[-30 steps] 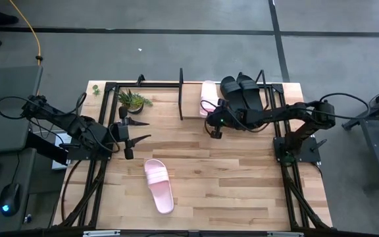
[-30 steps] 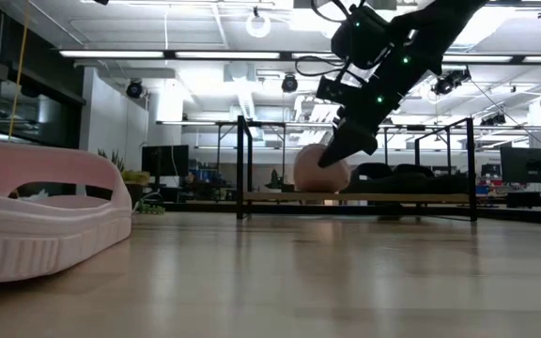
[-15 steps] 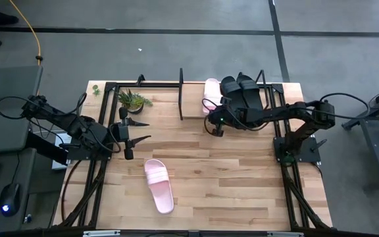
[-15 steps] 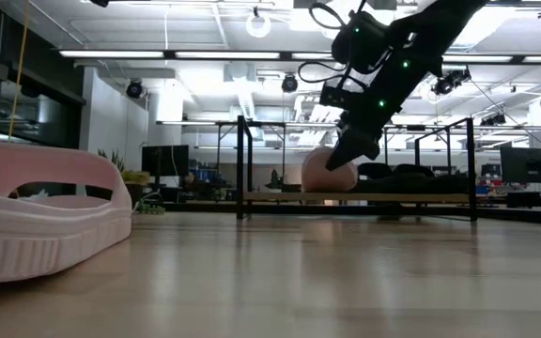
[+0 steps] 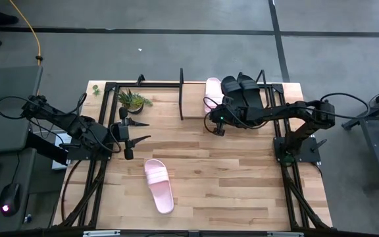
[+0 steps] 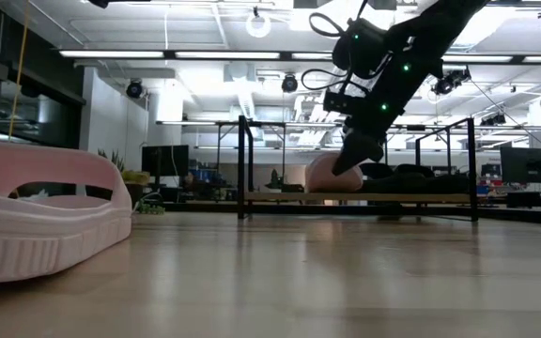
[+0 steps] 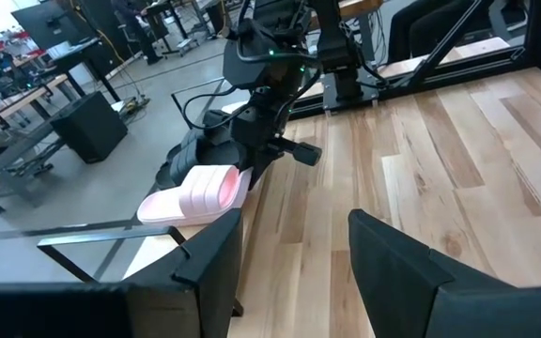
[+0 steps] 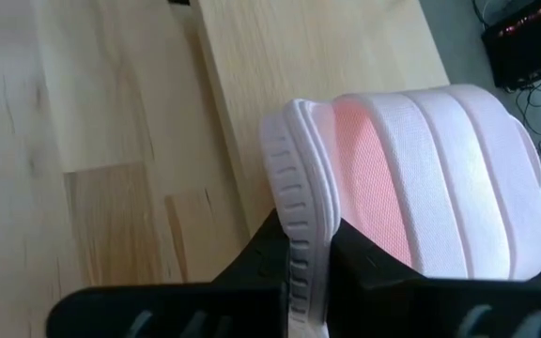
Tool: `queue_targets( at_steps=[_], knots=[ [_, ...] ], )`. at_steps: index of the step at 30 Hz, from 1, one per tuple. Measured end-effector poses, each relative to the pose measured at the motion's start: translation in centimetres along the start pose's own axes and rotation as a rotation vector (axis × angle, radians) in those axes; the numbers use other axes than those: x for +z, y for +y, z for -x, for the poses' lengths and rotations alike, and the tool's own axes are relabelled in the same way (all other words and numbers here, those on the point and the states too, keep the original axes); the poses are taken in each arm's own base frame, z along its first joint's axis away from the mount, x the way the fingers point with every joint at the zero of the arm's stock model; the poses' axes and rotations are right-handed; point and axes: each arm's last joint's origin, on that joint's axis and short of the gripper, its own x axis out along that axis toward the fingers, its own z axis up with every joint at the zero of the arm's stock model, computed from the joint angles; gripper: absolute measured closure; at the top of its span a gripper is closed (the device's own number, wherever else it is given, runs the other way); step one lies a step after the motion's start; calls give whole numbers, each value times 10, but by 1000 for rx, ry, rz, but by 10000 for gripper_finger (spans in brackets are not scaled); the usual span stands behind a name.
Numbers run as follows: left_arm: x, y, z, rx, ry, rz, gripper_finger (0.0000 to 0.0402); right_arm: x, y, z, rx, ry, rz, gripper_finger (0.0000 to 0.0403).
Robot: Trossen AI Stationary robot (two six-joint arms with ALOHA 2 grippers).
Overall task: Pick and place slides into the shelf
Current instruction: Put the top pink slide on the shelf
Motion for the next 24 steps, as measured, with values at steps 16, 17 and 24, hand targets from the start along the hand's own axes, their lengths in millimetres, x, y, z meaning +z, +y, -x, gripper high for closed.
queue_targets(
  at_steps=[16, 17, 24],
  knots=[
    [0, 0, 0, 0, 0, 5, 224, -6, 1, 0, 5, 55, 20, 352],
    [0, 0, 0, 0, 0, 5, 224, -6, 1, 0, 7, 55, 20, 352],
    [0, 0, 0, 0, 0, 5, 224, -5, 0, 1, 22, 62, 43, 350]
  ],
)
